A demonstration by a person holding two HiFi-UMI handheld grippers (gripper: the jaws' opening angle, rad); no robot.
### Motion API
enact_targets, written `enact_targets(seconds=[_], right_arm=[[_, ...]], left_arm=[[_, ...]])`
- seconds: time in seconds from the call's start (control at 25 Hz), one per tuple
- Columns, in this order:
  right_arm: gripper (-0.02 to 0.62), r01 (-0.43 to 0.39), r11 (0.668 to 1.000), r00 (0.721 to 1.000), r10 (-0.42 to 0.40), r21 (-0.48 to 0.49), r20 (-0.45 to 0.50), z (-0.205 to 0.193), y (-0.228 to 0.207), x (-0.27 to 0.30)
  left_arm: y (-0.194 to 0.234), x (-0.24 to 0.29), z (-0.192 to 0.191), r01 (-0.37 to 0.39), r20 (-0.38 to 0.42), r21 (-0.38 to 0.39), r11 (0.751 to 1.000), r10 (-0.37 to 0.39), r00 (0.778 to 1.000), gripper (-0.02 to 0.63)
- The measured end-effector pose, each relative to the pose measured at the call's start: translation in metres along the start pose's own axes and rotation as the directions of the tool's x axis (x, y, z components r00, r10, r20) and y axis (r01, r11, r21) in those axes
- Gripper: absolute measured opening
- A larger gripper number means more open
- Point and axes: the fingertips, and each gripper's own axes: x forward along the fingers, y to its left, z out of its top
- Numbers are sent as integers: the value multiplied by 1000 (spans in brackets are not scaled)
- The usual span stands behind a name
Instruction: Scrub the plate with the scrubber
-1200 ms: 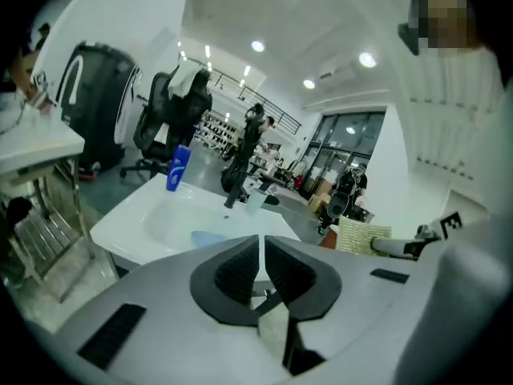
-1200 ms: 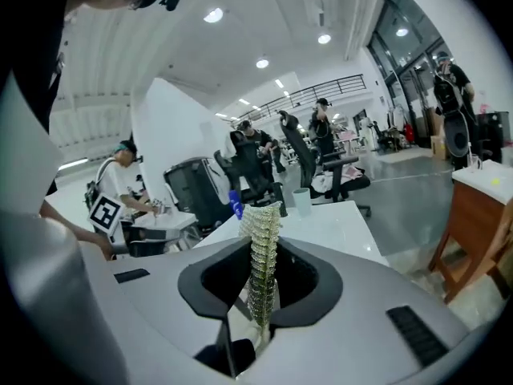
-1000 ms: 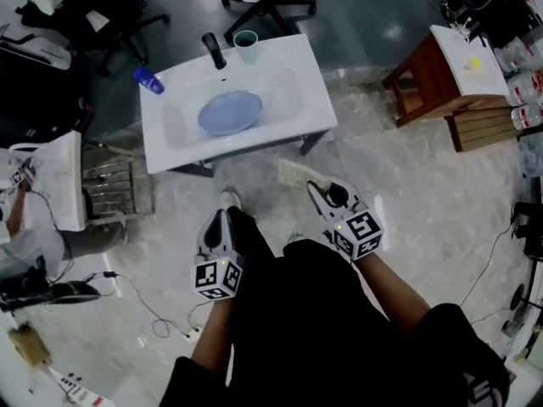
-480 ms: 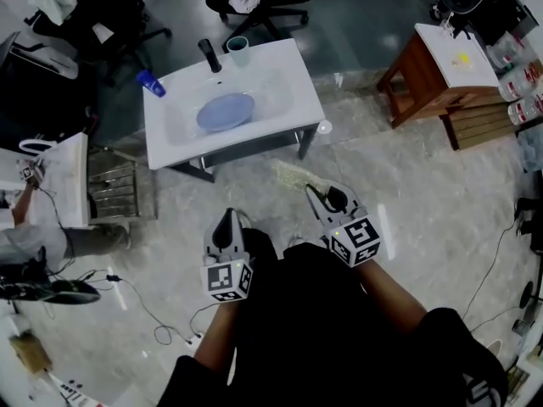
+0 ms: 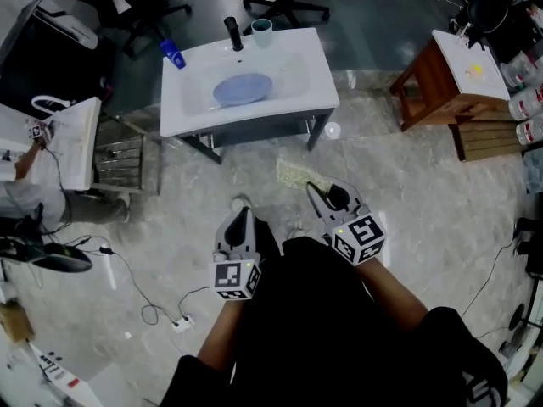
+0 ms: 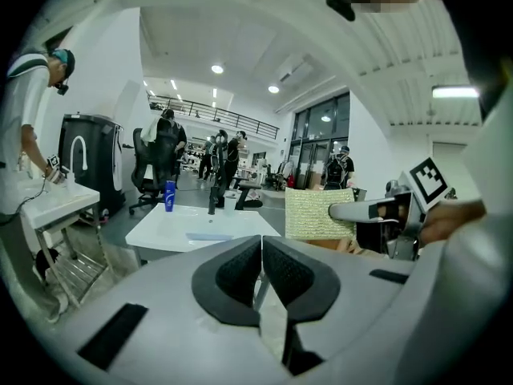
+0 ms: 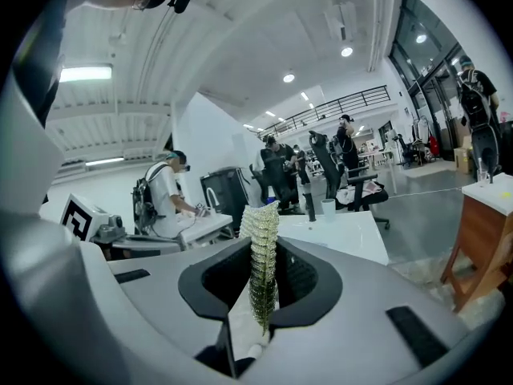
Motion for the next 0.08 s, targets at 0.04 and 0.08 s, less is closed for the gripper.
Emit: enact_targets(seconds=[0.04, 0.08], right_arm=[[63, -6, 1000, 1000, 6, -4, -1, -5, 2, 2], [63, -13, 1000, 1000, 12, -8, -3, -10, 5, 3]], left_arm=[[2, -1, -6, 1, 1, -6, 1000, -1, 1000, 6], [4, -2, -11, 2, 3, -12, 1000, -2, 1000, 6]])
